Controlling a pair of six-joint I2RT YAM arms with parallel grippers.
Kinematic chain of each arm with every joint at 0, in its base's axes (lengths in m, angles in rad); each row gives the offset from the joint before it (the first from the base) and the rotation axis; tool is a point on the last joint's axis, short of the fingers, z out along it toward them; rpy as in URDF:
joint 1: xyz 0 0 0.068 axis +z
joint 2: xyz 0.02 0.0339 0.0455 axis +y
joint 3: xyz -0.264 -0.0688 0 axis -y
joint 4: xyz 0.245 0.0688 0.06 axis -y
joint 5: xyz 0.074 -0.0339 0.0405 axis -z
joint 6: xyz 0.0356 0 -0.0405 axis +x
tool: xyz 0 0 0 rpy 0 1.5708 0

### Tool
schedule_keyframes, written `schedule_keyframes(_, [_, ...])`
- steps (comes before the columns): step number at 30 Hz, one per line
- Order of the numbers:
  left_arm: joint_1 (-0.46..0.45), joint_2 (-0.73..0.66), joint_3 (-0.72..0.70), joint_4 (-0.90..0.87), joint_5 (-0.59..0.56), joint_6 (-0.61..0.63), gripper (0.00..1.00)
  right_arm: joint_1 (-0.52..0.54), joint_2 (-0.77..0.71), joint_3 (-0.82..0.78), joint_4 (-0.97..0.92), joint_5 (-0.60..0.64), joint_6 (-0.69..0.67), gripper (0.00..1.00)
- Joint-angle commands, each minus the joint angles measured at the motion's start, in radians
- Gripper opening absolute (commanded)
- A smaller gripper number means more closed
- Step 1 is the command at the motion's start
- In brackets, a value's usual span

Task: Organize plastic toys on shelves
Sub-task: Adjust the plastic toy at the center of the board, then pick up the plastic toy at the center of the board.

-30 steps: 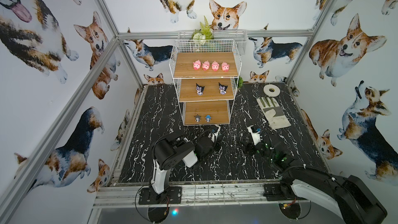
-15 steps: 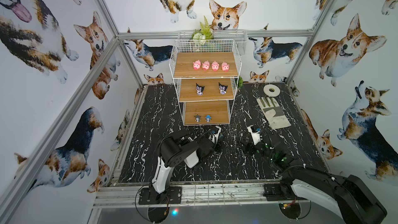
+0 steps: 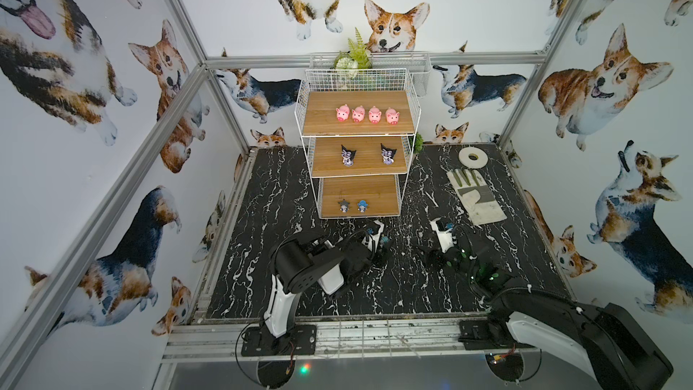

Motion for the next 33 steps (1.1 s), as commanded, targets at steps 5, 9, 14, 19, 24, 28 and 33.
schedule_keyframes(5, [0.0, -0.138, -0.096, 0.029, 0.067, 0.14, 0.76, 0.002, 0.009, 0.011, 0.034, -0.014, -0.012, 0.82])
schedule_keyframes(9, [0.029, -0.258, -0.174, -0.019, 0.134, 0.211, 0.83, 0.002, 0.026, 0.025, 0.031, -0.056, -0.02, 0.84])
schedule_keyframes(14, [0.073, -0.406, -0.116, -0.356, 0.273, 0.275, 0.81, 0.002, 0.084, 0.101, -0.037, -0.09, -0.012, 0.91])
schedule_keyframes(19, [0.109, -0.466, -0.065, -0.58, 0.315, 0.37, 0.81, 0.002, 0.128, 0.142, -0.049, -0.148, -0.045, 0.91])
schedule_keyframes(24, [0.131, -0.423, -0.024, -0.624, 0.351, 0.385, 0.8, 0.002, 0.199, 0.163, -0.024, -0.178, -0.054, 0.9])
schedule_keyframes(28, [0.14, -0.38, -0.003, -0.595, 0.356, 0.358, 0.76, 0.002, 0.208, 0.148, 0.003, -0.173, -0.055, 0.9])
schedule_keyframes(33, [0.158, -0.34, 0.014, -0.551, 0.371, 0.347, 0.7, 0.002, 0.205, 0.138, 0.014, -0.169, -0.058, 0.9])
